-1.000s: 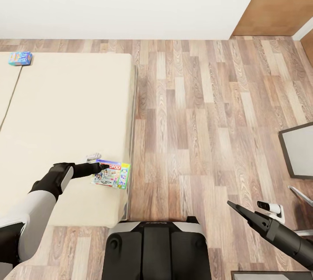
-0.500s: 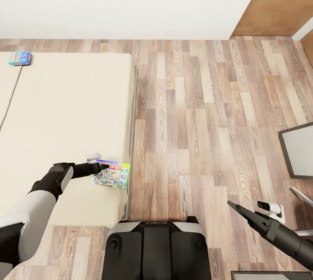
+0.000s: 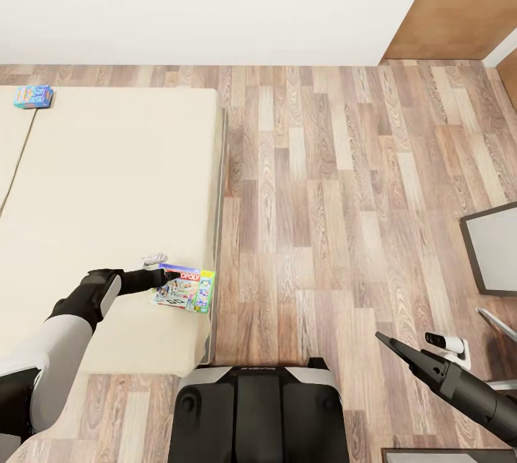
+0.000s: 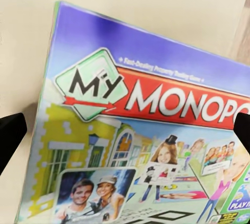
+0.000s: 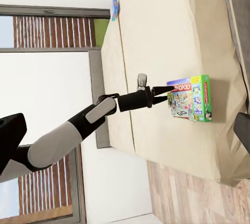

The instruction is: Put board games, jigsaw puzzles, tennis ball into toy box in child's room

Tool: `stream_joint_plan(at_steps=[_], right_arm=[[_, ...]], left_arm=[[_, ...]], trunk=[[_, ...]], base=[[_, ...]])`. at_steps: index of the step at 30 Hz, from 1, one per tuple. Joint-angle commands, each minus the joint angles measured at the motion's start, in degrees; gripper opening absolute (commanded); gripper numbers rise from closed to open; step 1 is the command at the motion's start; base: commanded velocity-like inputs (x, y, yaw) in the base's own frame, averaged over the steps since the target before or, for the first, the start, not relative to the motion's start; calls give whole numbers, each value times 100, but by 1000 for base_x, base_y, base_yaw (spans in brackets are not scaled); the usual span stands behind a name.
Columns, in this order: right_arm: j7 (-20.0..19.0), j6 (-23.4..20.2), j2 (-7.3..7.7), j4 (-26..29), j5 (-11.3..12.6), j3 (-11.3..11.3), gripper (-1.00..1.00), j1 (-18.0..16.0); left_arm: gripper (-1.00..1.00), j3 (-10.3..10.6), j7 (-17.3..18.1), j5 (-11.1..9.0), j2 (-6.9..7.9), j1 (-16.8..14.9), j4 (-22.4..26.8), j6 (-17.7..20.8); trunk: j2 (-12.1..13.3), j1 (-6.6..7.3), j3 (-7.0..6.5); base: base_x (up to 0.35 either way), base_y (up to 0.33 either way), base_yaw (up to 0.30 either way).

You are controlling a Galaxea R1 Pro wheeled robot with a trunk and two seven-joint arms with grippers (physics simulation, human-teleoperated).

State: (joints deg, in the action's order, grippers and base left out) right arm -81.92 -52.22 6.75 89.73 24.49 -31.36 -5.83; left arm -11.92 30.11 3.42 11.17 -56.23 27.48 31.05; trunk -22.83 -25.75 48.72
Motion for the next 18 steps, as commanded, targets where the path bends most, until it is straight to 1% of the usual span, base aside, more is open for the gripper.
stream_joint_plan(at_steps=[1,18], right_arm=[[-8,-50,1,1,12,-2,100,-2],[-8,-51,1,1,12,-7,100,-3]], left_arm=[[100,-43,39,36,-4,-2,6,42],[100,-45,39,36,-1,-2,9,42]], trunk=[[-9,-3,6],[-9,-3,6]], base=[[0,0,0],[0,0,0]])
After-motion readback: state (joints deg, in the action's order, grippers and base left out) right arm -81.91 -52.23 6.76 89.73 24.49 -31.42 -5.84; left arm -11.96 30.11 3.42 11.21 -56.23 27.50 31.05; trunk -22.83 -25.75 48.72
